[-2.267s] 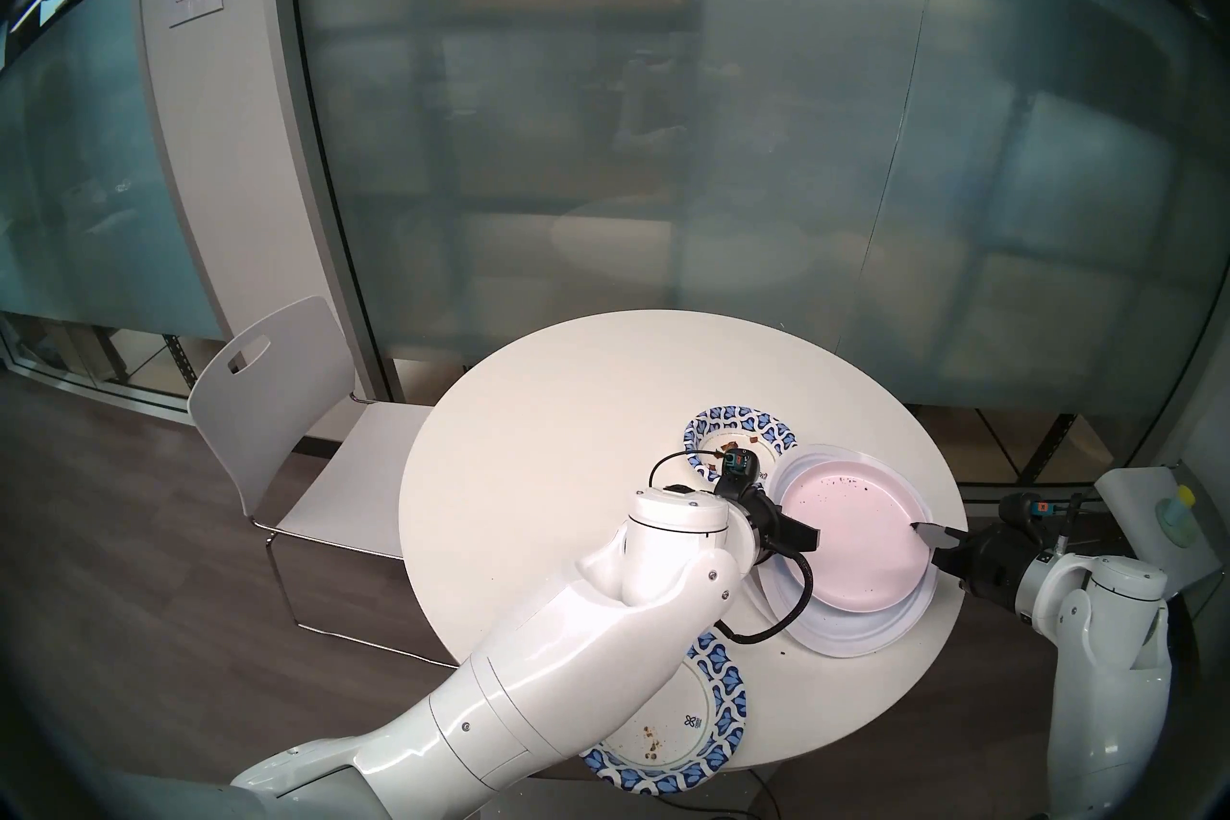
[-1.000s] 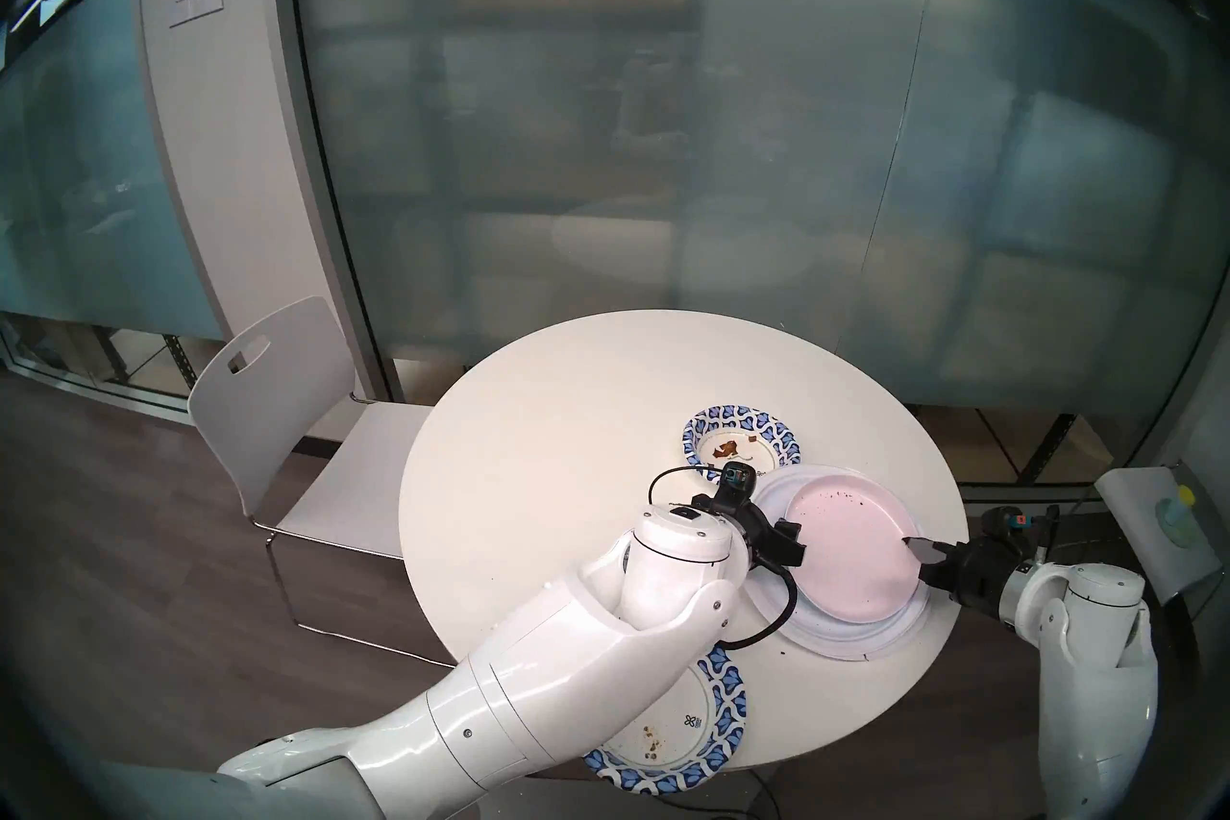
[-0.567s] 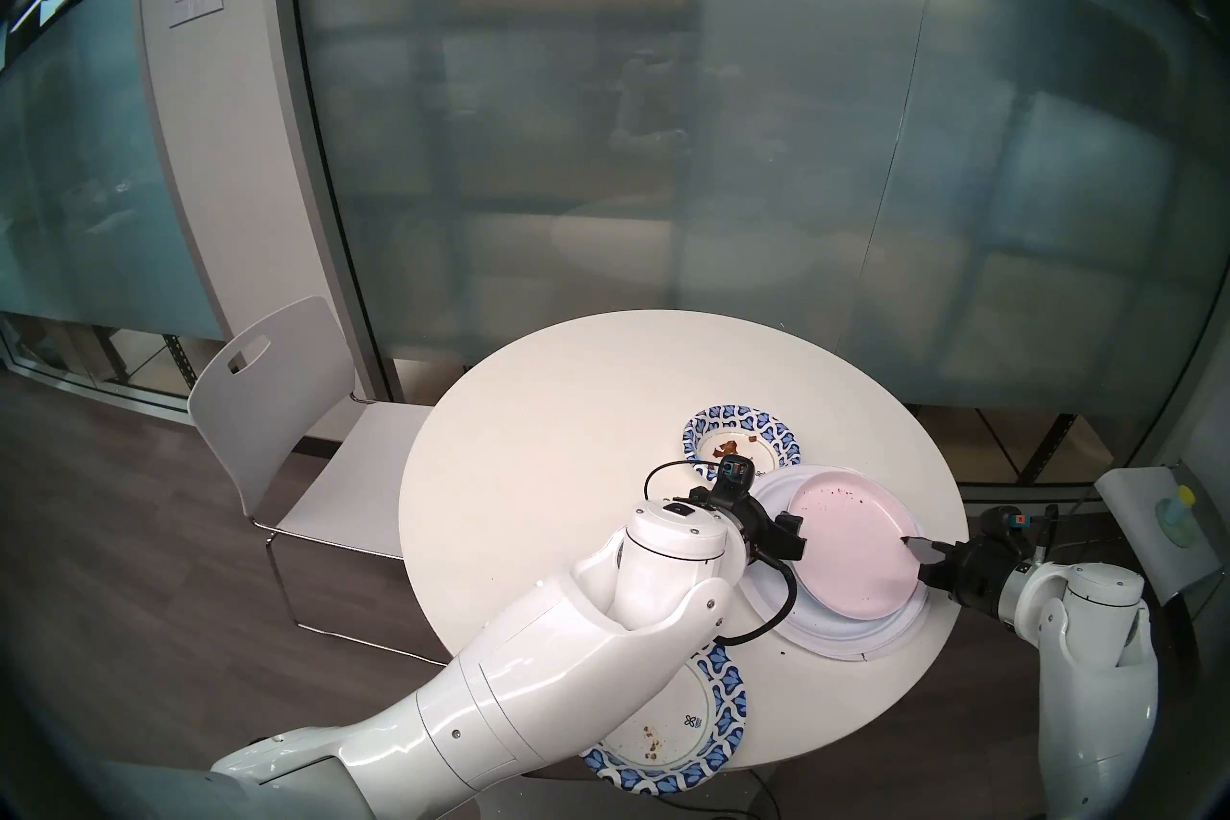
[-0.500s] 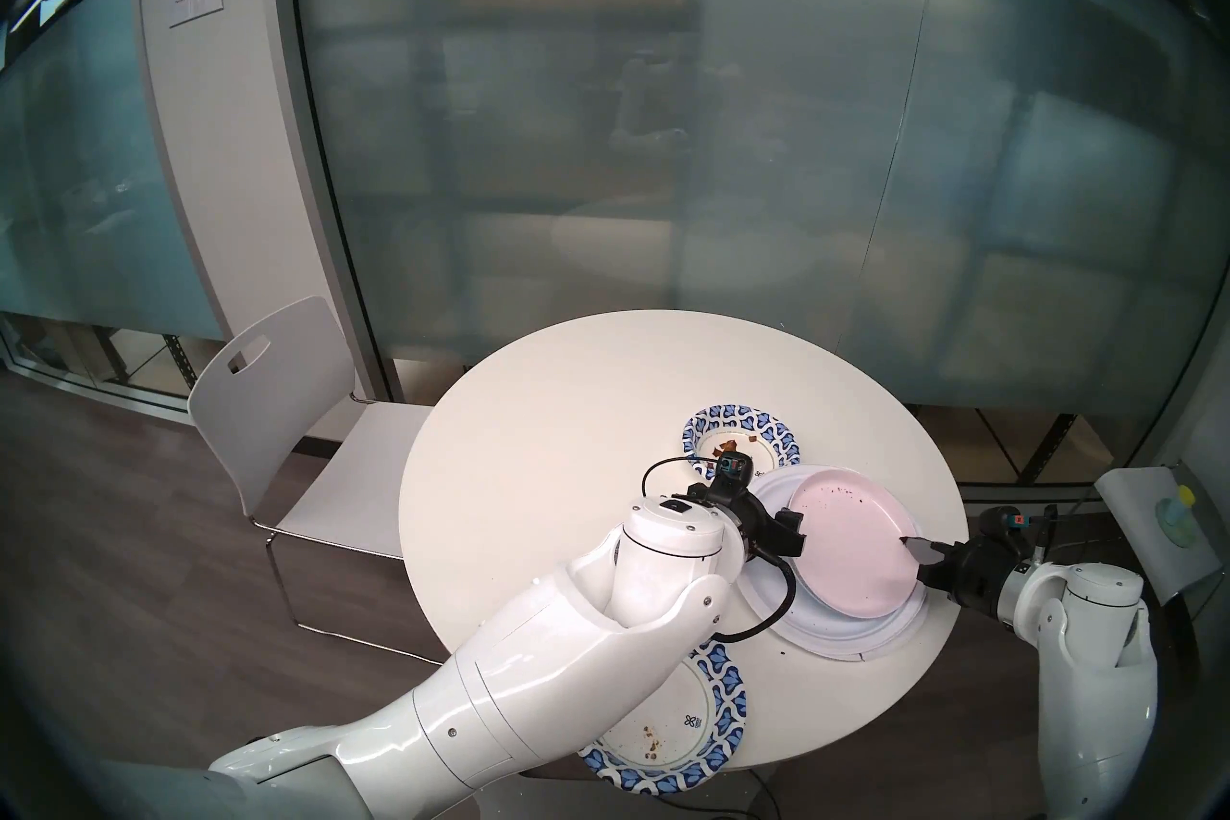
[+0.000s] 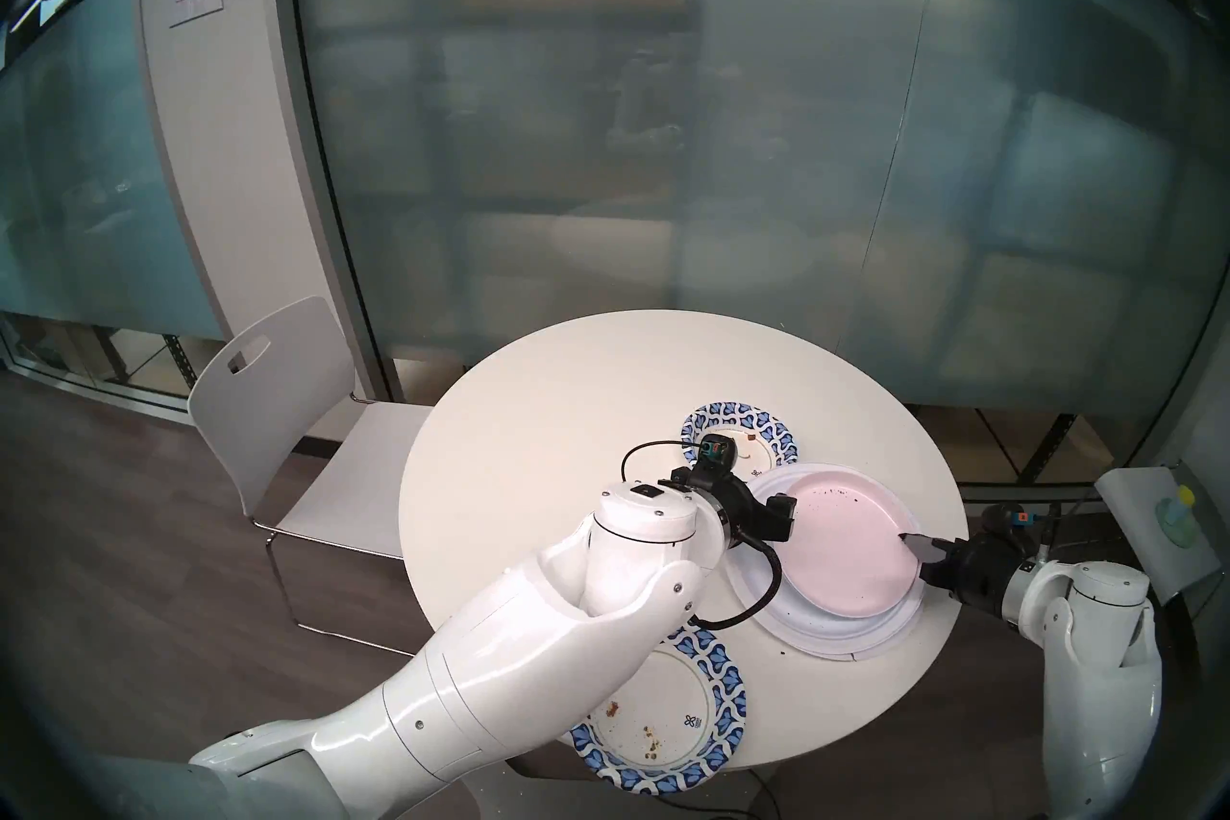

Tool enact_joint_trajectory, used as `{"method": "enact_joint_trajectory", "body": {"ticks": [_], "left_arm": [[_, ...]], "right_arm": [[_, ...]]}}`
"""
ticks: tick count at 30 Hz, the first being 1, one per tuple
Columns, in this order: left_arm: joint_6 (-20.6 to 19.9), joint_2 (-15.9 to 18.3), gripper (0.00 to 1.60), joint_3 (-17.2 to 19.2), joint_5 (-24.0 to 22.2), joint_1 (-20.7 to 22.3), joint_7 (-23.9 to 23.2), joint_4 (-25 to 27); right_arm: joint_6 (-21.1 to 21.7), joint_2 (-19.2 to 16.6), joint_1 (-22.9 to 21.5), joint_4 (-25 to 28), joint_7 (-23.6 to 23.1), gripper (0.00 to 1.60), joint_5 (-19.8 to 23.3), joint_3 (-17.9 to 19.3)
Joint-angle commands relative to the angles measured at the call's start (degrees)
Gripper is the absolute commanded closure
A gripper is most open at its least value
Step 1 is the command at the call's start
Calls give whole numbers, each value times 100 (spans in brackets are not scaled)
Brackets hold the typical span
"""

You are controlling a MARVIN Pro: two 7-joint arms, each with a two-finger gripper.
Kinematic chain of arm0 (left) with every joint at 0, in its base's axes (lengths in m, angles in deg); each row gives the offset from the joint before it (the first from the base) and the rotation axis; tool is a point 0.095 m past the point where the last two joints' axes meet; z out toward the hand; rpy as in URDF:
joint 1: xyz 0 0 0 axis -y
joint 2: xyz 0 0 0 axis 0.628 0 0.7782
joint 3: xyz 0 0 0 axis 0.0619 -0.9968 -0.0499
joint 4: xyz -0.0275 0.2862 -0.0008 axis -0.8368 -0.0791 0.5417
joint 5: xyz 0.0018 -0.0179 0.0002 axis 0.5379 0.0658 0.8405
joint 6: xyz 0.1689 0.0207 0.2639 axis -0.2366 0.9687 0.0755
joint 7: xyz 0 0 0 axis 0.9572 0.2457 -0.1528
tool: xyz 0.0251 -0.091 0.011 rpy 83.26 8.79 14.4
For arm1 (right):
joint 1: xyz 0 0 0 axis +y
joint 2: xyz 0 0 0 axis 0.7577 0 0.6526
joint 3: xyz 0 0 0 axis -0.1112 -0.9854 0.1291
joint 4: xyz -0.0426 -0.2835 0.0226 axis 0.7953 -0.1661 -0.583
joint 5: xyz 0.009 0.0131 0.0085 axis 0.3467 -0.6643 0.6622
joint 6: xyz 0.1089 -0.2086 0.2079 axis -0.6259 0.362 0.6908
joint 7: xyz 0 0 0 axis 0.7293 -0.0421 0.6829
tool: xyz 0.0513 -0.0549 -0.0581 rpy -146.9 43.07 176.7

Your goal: Stack the plates into one stack

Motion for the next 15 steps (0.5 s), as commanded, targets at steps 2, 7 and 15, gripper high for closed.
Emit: {"method": "enact_joint_trajectory", "body": {"ticks": [2, 7, 15], "left_arm": [[13, -8, 0, 5, -7, 10, 7, 187], [10, 27, 0, -3, -27, -2, 6, 232], [20, 105, 0, 2, -56, -19, 2, 269]], "right_arm": [[-87, 44, 13, 106, -24, 160, 24, 15], [-129, 57, 21, 105, -26, 160, 13, 21], [-200, 122, 161, 180, -63, 160, 29, 220]]}}
